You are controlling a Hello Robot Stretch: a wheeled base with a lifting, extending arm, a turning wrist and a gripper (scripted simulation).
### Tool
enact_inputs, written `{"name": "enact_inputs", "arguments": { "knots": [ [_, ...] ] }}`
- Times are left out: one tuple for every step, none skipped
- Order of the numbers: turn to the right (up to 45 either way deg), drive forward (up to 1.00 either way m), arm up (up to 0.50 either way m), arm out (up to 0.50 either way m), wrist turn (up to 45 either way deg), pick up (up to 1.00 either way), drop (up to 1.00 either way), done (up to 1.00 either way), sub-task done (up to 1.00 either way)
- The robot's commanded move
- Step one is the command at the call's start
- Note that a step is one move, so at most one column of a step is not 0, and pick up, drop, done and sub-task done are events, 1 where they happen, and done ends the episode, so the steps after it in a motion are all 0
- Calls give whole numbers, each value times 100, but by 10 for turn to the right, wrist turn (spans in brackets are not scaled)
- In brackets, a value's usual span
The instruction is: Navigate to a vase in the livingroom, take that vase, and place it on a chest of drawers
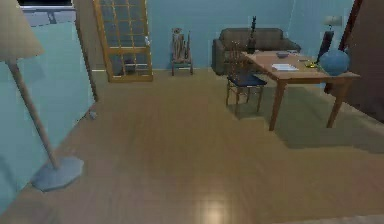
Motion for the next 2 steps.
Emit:
{"name": "enact_inputs", "arguments": {
  "knots": [
    [330,0,0,0,0,0,0,0,0],
    [0,100,0,0,0,0,0,0,0]
  ]
}}
